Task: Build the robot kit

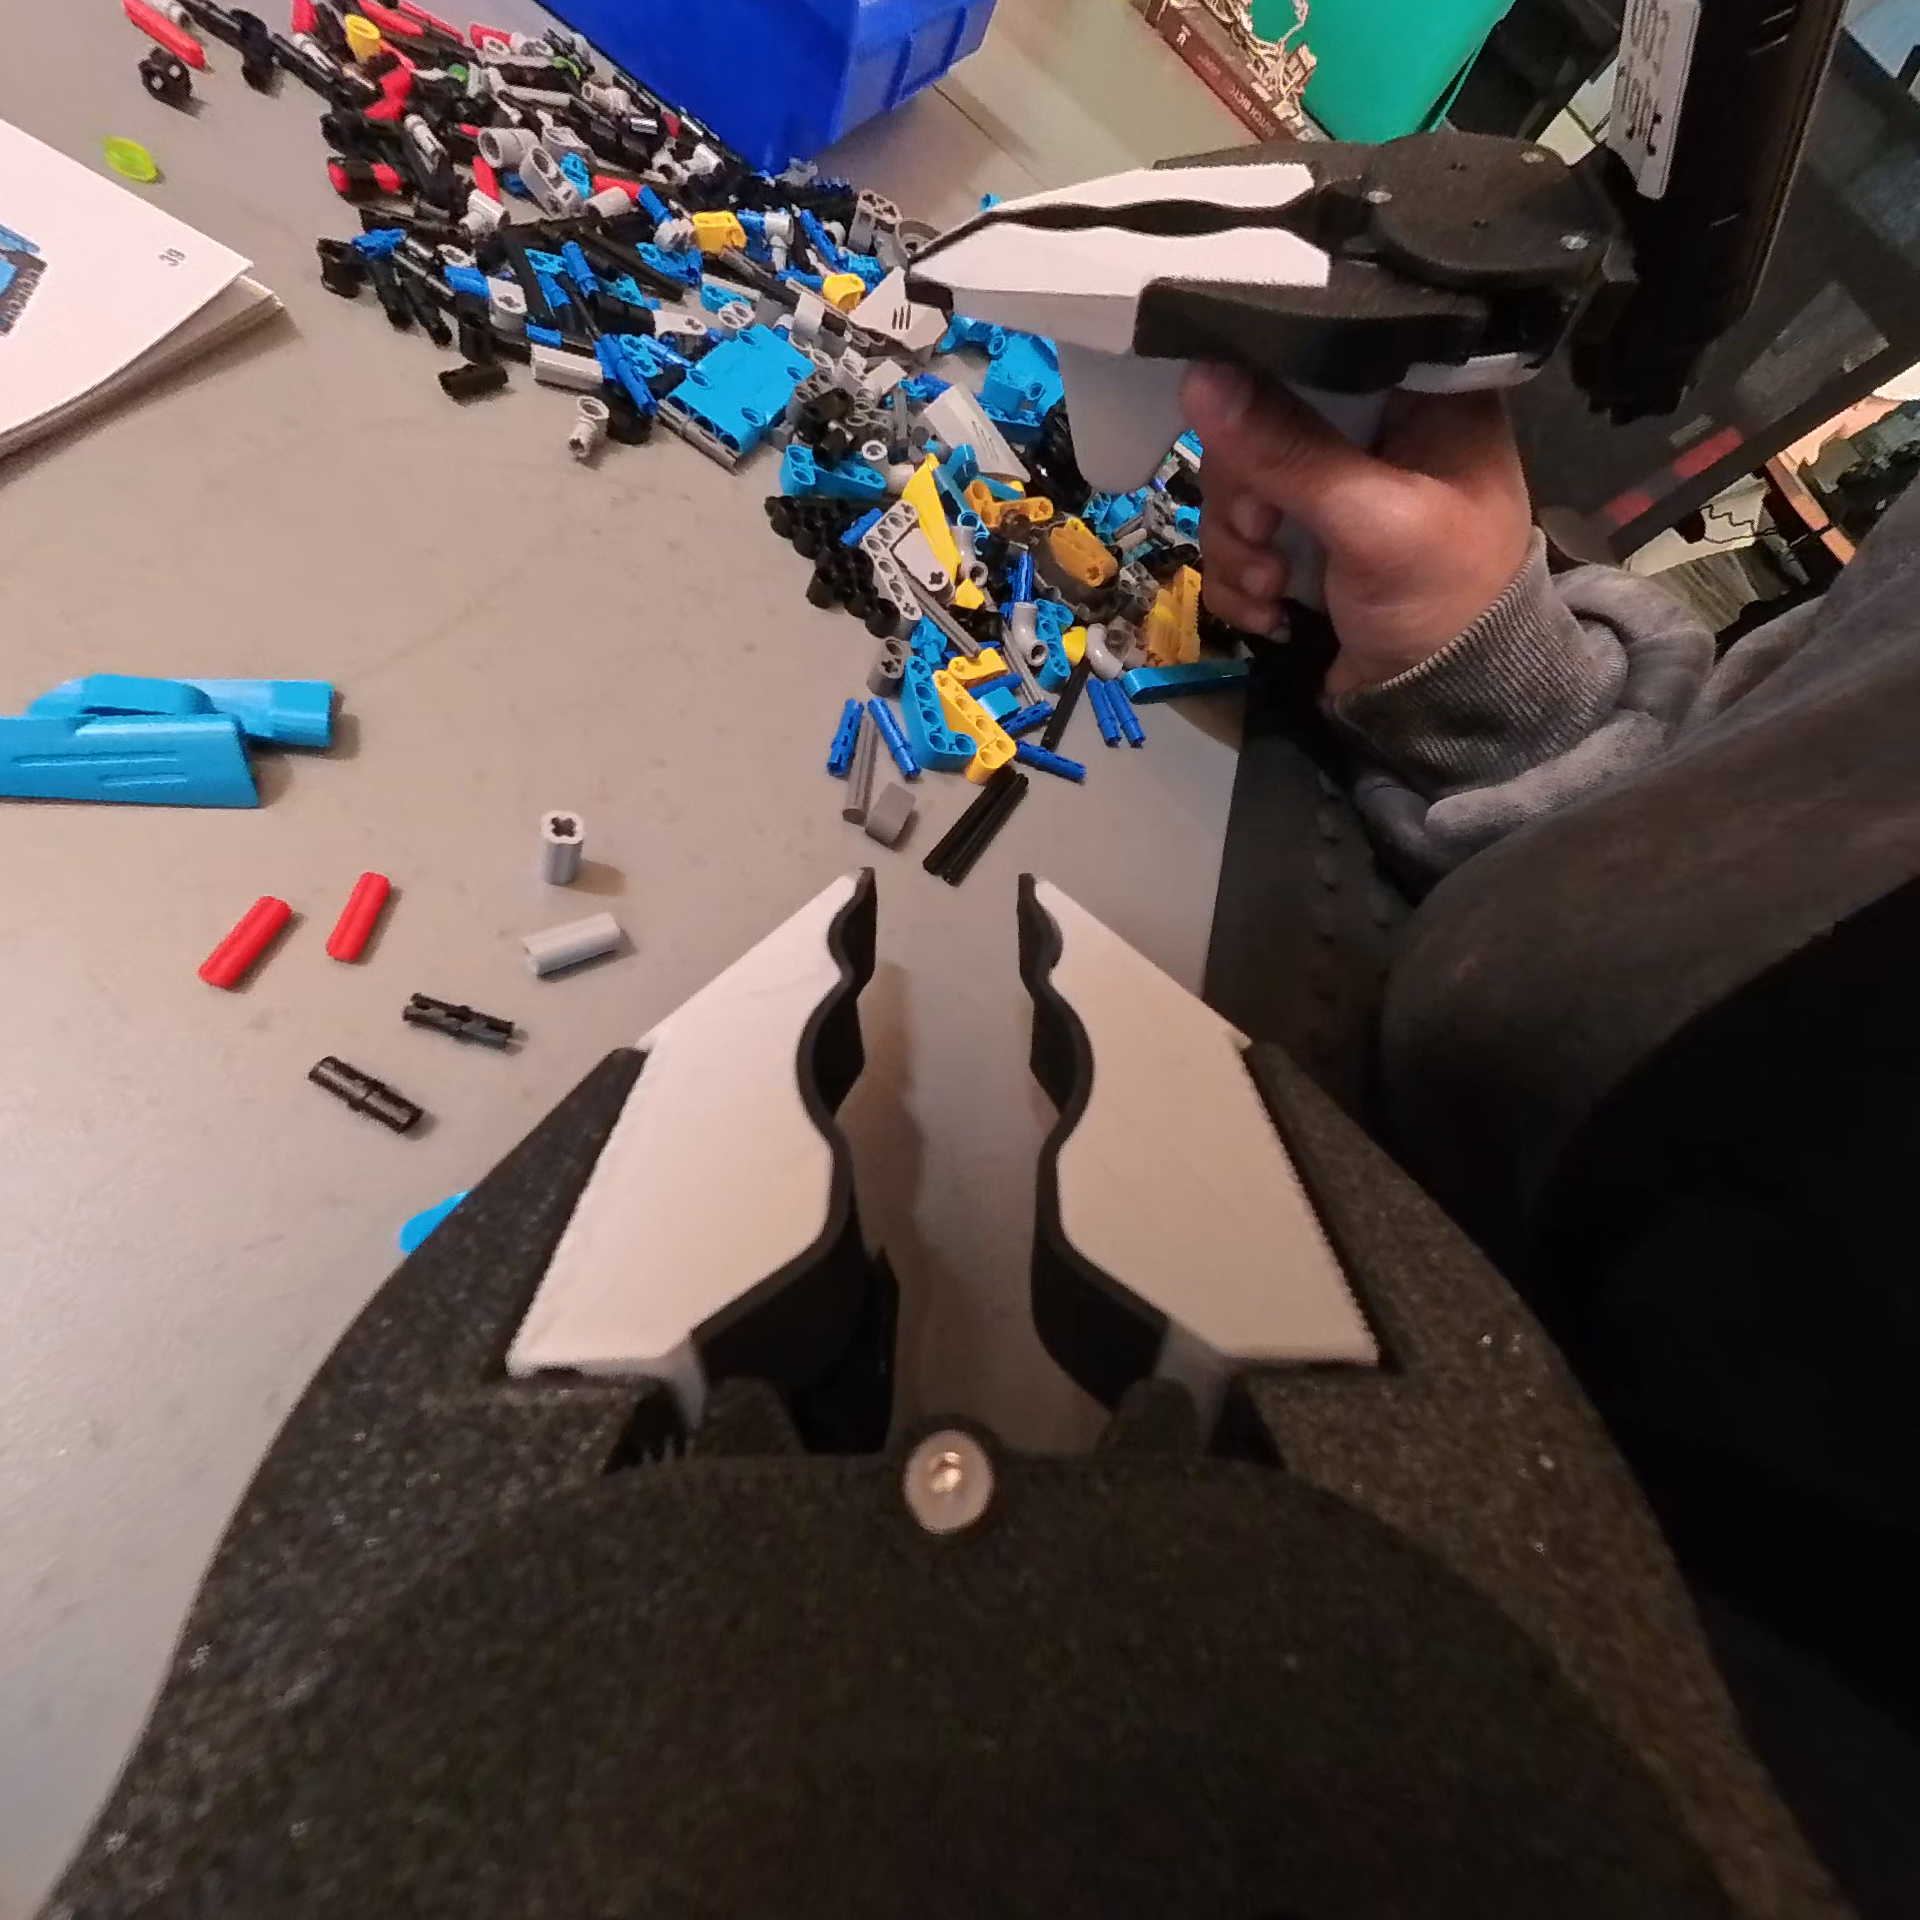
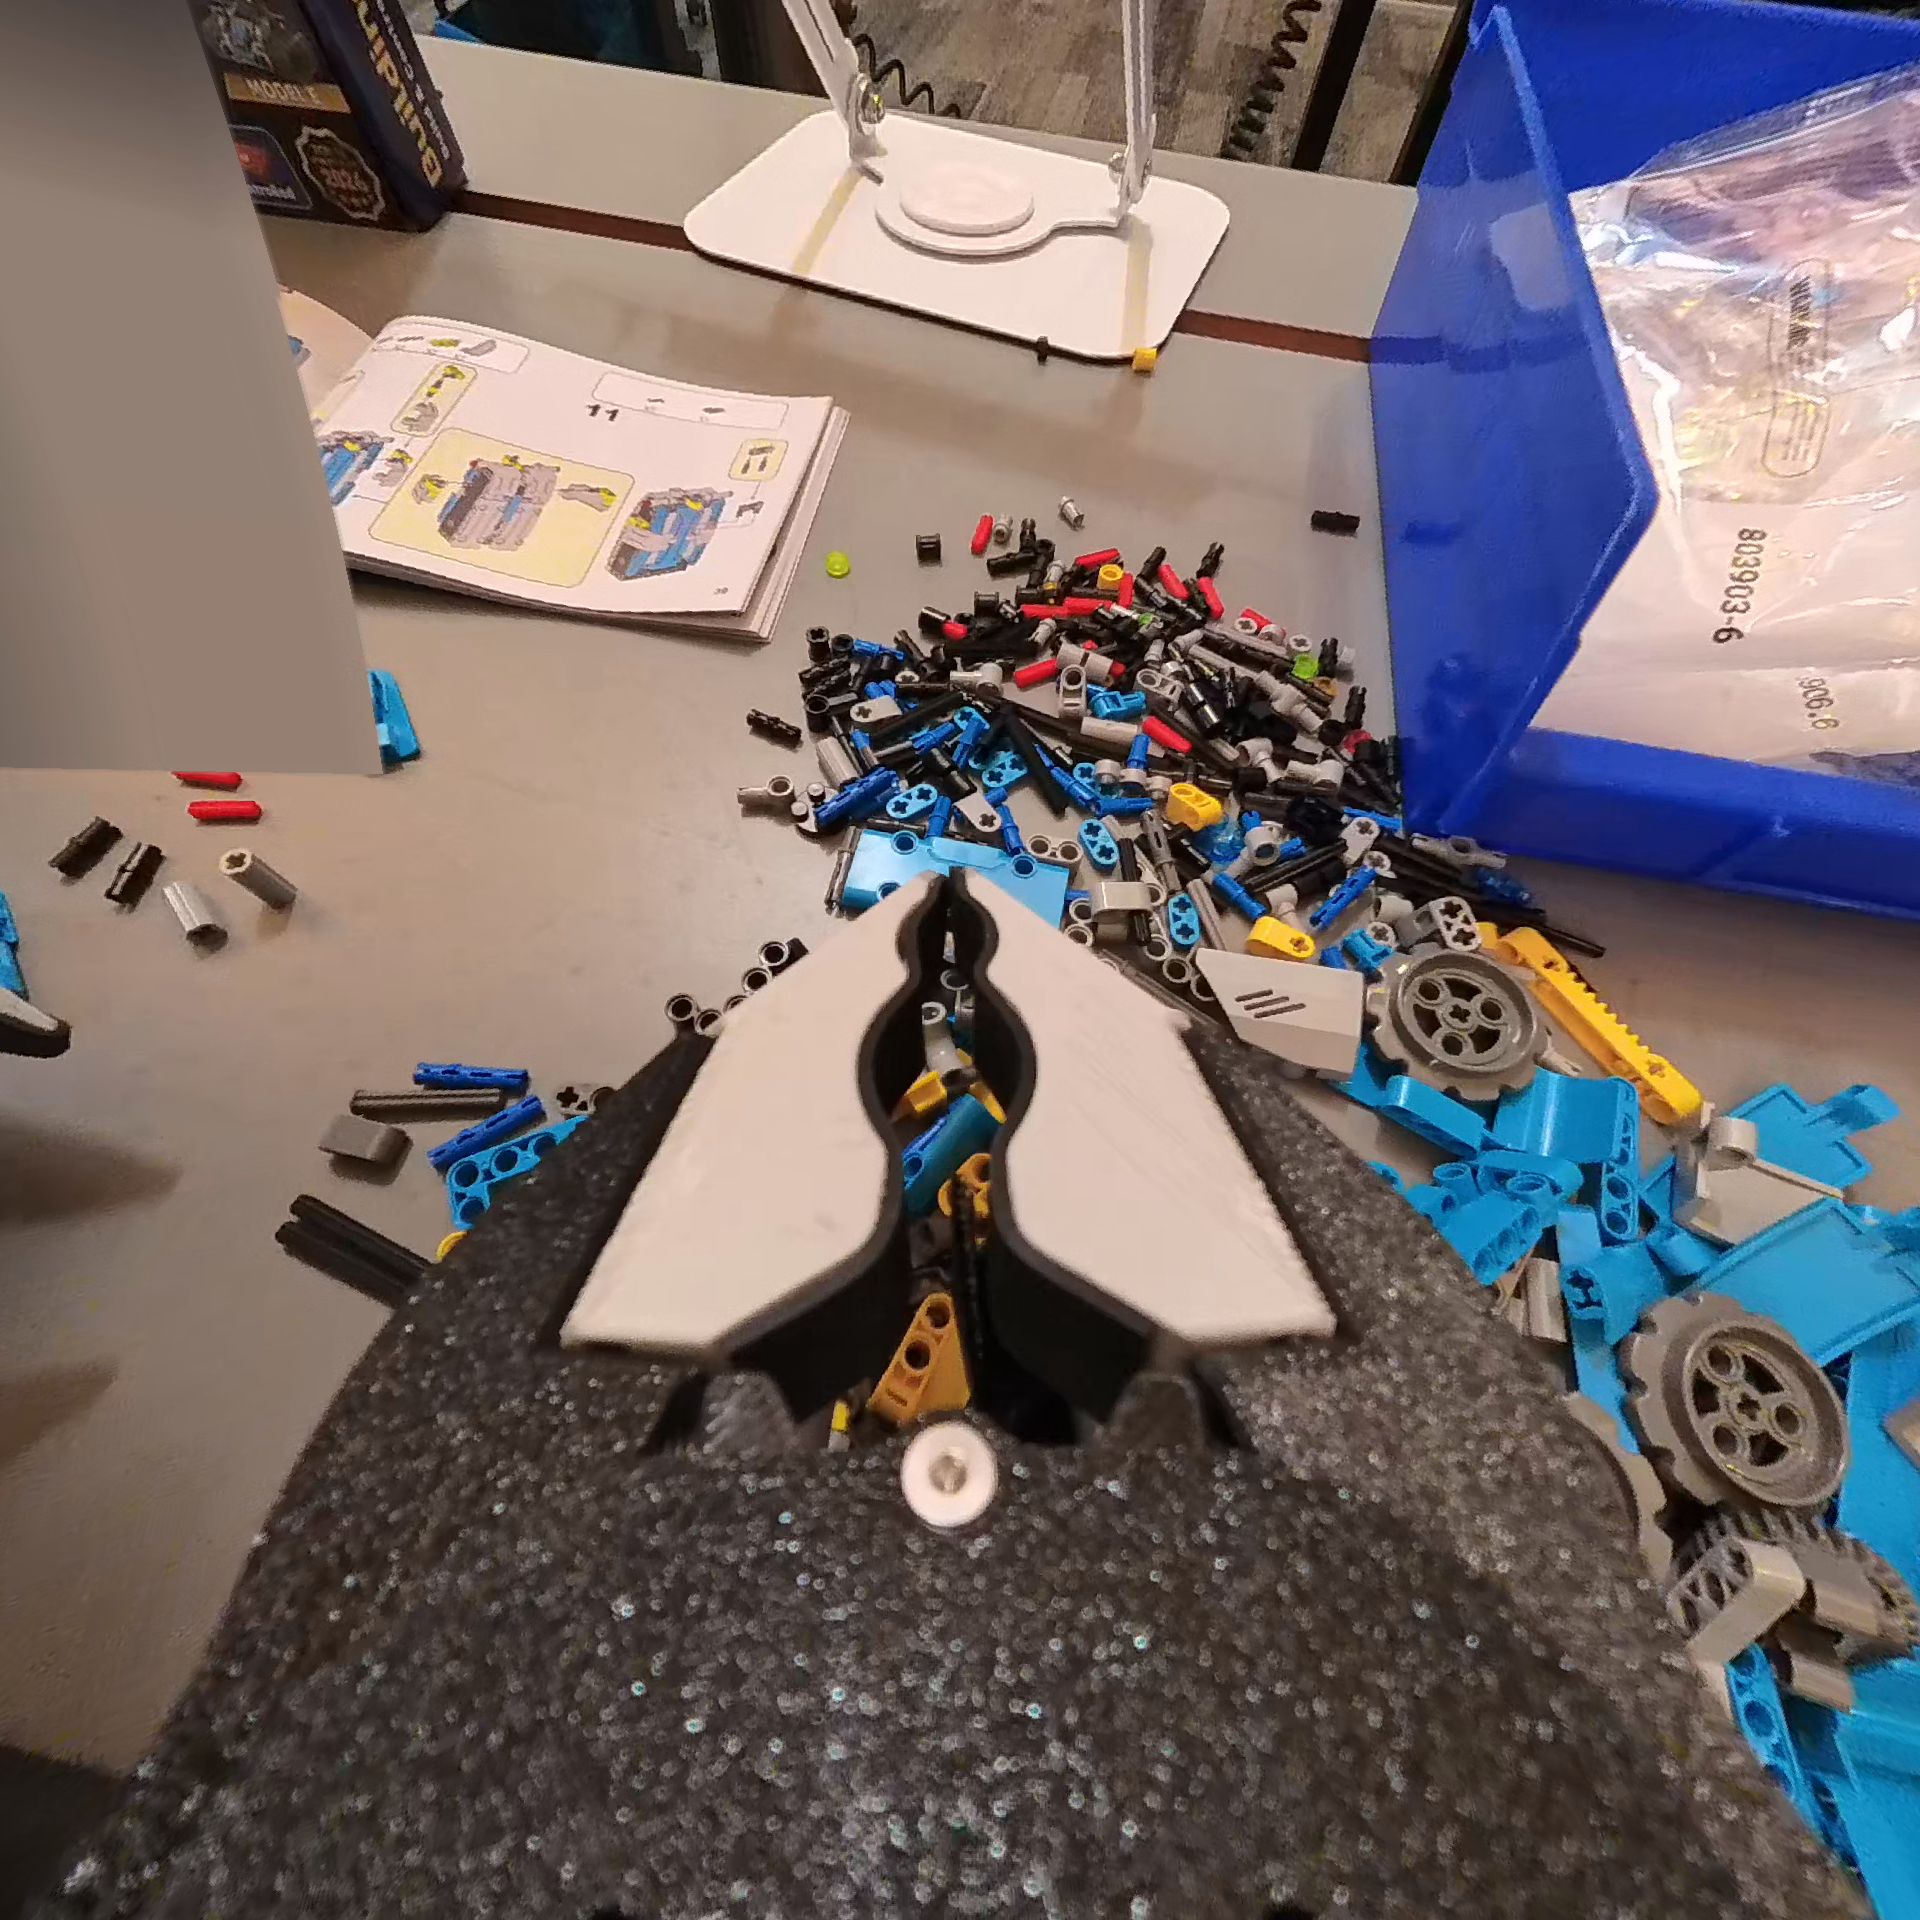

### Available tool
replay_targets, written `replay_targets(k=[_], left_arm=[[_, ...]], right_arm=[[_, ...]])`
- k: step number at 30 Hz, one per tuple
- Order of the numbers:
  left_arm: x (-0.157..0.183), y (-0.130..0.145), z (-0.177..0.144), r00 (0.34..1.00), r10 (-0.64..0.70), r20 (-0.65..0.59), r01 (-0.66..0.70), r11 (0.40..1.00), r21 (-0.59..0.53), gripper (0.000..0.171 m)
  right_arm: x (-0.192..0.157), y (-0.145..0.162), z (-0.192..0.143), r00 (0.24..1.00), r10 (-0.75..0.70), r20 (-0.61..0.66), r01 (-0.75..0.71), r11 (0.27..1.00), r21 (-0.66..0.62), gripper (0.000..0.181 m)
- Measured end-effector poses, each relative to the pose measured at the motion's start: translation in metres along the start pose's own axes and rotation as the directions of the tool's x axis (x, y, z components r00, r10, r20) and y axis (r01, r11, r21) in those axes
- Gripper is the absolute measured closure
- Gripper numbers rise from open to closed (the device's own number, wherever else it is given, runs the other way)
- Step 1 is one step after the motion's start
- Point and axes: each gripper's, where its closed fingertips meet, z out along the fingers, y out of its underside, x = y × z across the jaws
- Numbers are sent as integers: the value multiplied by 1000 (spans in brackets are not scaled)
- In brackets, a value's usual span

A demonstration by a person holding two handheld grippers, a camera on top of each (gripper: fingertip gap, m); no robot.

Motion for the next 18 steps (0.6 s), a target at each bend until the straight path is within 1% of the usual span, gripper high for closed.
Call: replay_targets(k=[5, 11, 18], left_arm=[[-2, -1, -1, 1000, -10, 0, 10, 1000, 5, 145], [-5, 3, 2, 999, 17, 39, -16, 1000, -20, 145], [-6, 5, 4, 999, 25, 44, -23, 999, -37, 145]], right_arm=[[-1, 2, 2, 1000, -16, -4, 16, 1000, -17, 181], [-3, -2, -2, 1000, 7, 24, -8, 1000, 15, 181], [-6, -2, -4, 999, 7, 40, -8, 1000, 21, 181]])
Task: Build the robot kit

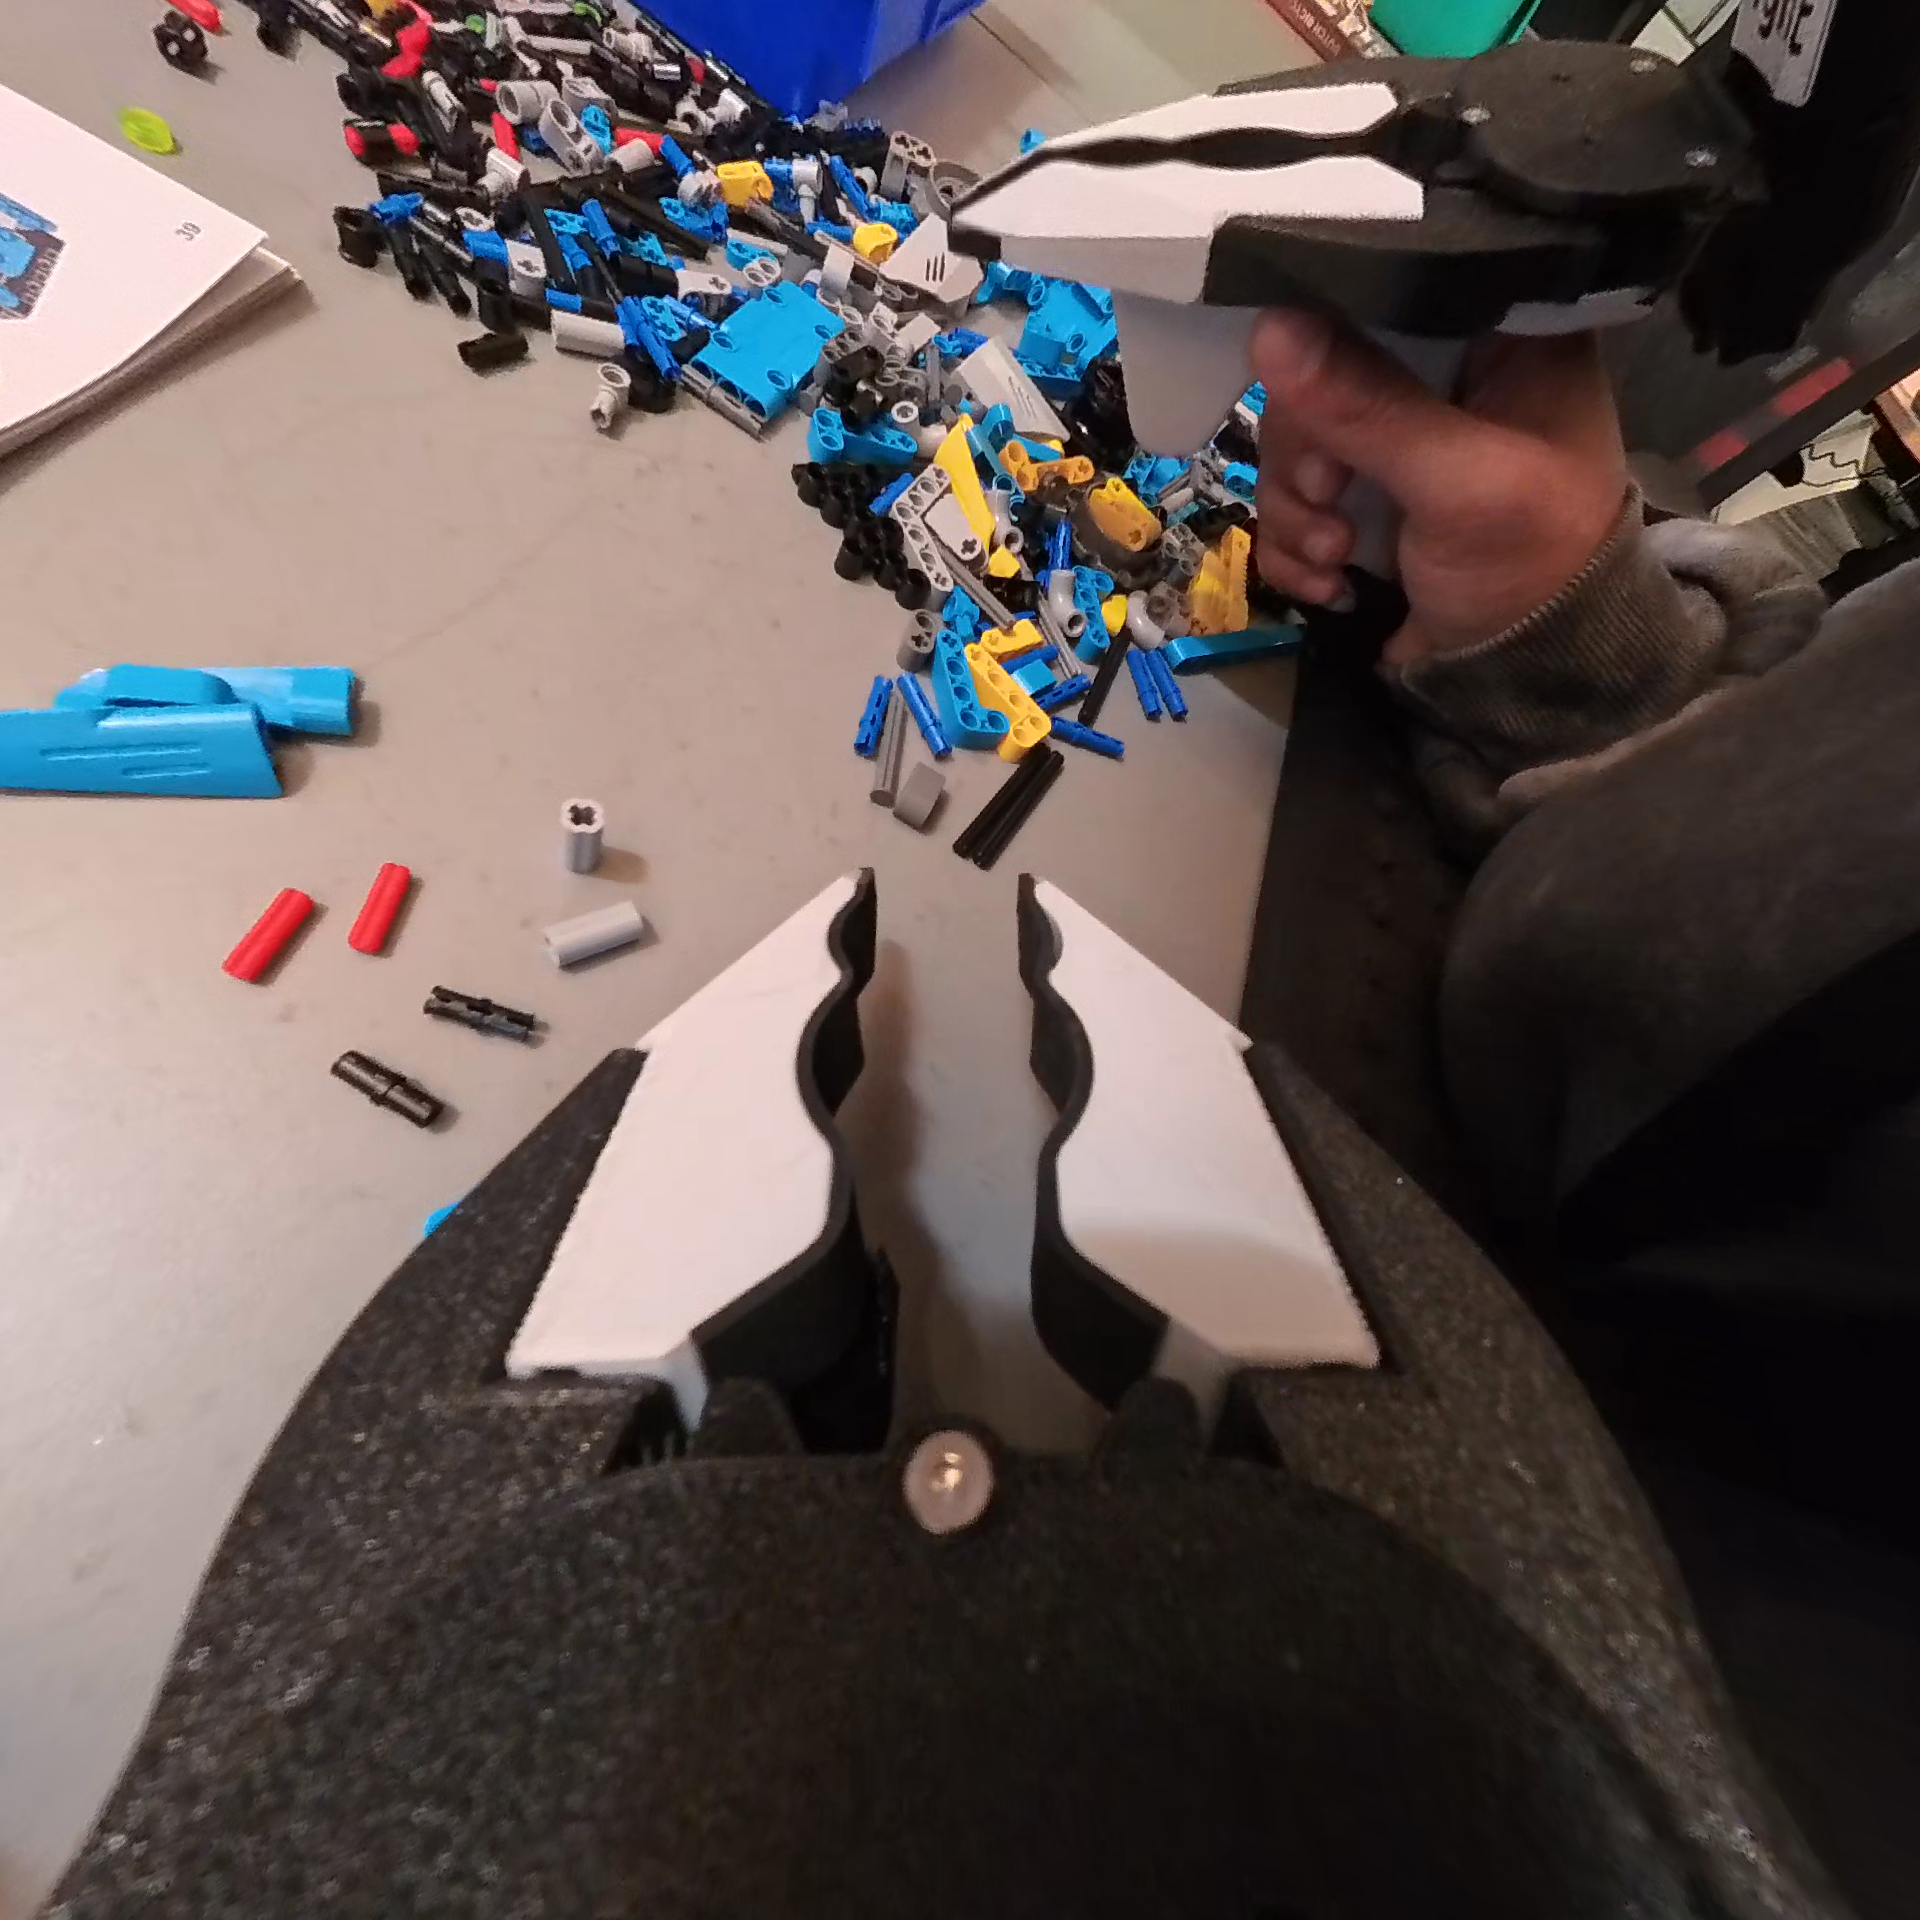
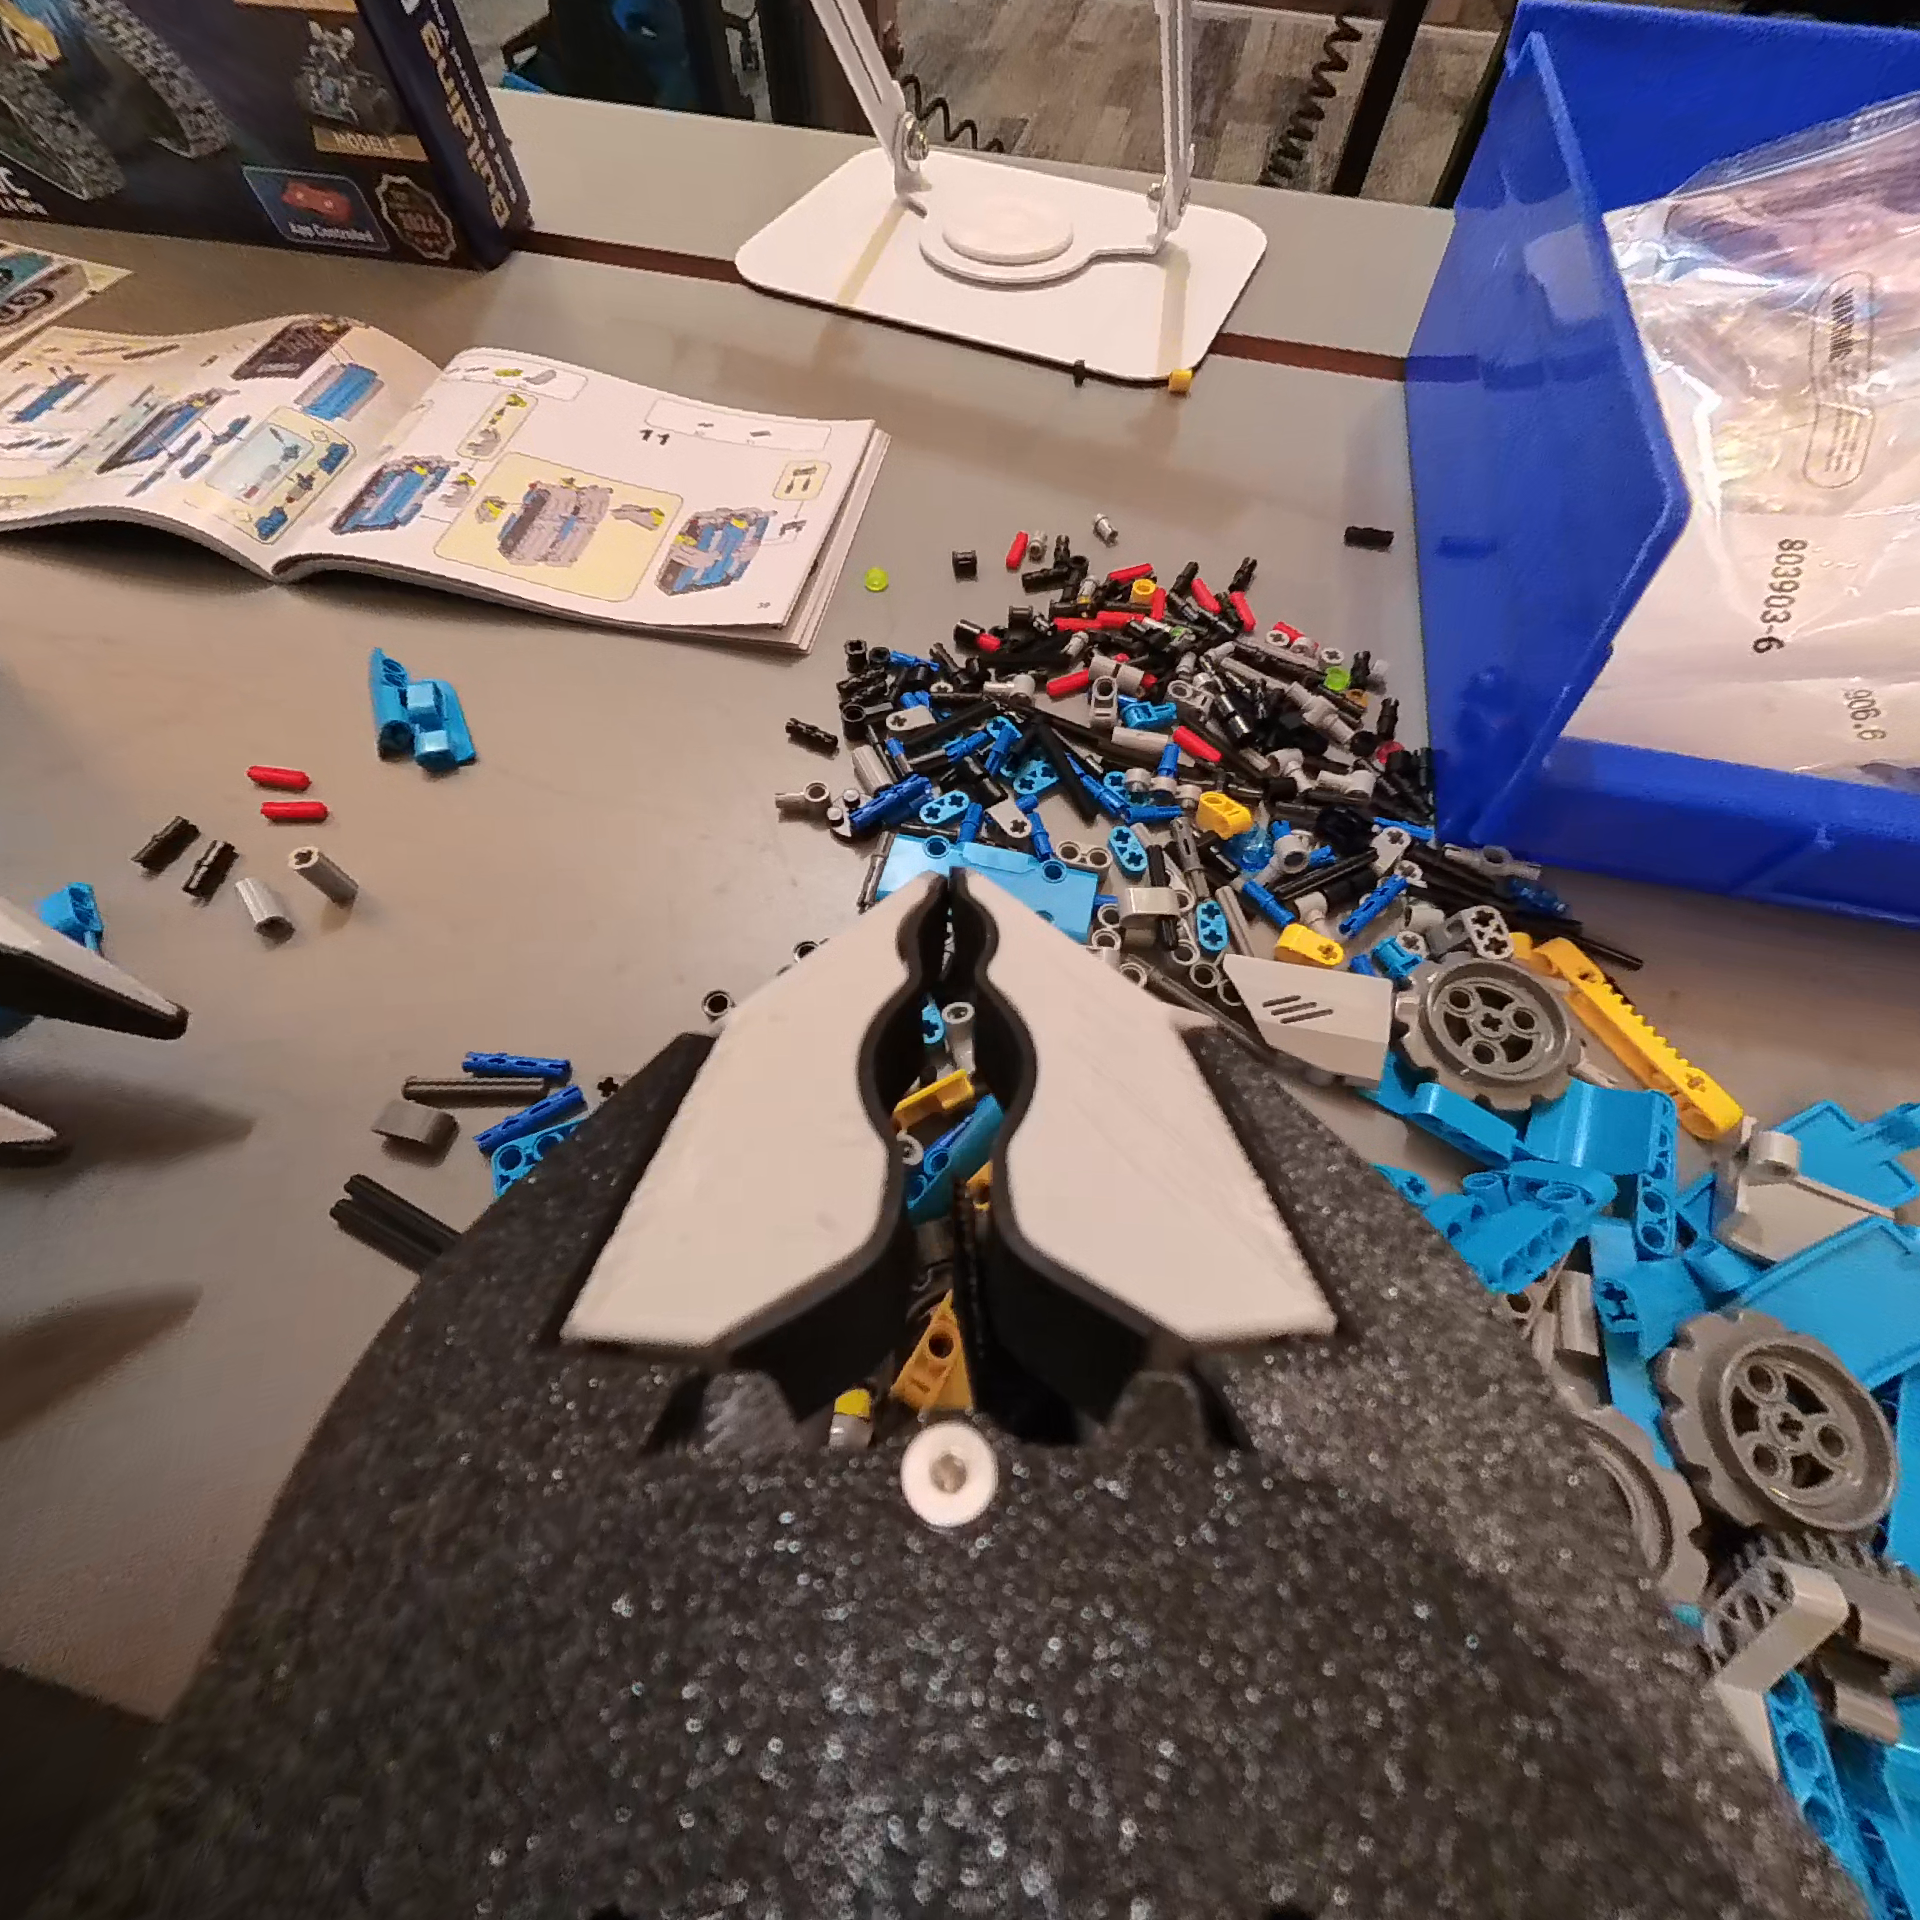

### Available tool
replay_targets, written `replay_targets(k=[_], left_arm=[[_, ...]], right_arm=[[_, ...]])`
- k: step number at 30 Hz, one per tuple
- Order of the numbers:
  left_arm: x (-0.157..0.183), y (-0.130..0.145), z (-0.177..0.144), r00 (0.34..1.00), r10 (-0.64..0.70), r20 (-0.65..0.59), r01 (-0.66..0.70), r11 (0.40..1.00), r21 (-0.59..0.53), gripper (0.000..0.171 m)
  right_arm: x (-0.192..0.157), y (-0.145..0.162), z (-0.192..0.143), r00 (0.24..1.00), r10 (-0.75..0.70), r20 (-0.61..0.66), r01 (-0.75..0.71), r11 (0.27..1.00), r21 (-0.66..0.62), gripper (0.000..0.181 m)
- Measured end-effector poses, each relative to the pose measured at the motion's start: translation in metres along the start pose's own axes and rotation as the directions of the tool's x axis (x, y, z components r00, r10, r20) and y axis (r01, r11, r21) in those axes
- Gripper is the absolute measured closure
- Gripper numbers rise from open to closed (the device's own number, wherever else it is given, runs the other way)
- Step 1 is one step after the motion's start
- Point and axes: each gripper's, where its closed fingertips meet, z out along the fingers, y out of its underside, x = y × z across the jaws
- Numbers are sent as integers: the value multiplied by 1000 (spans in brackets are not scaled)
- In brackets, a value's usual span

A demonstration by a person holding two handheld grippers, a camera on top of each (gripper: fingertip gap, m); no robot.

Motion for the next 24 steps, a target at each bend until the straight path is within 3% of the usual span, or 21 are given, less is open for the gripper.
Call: replay_targets(k=[18, 24], left_arm=[[2, -1, 0, 1000, 3, -7, -3, 1000, 5, 145], [3, 0, 2, 1000, 20, 5, -20, 1000, -2, 145]], right_arm=[[-3, 1, -1, 1000, -16, 0, 16, 1000, -8, 181], [3, -8, -18, 997, -32, -72, 35, 999, 39, 181]])
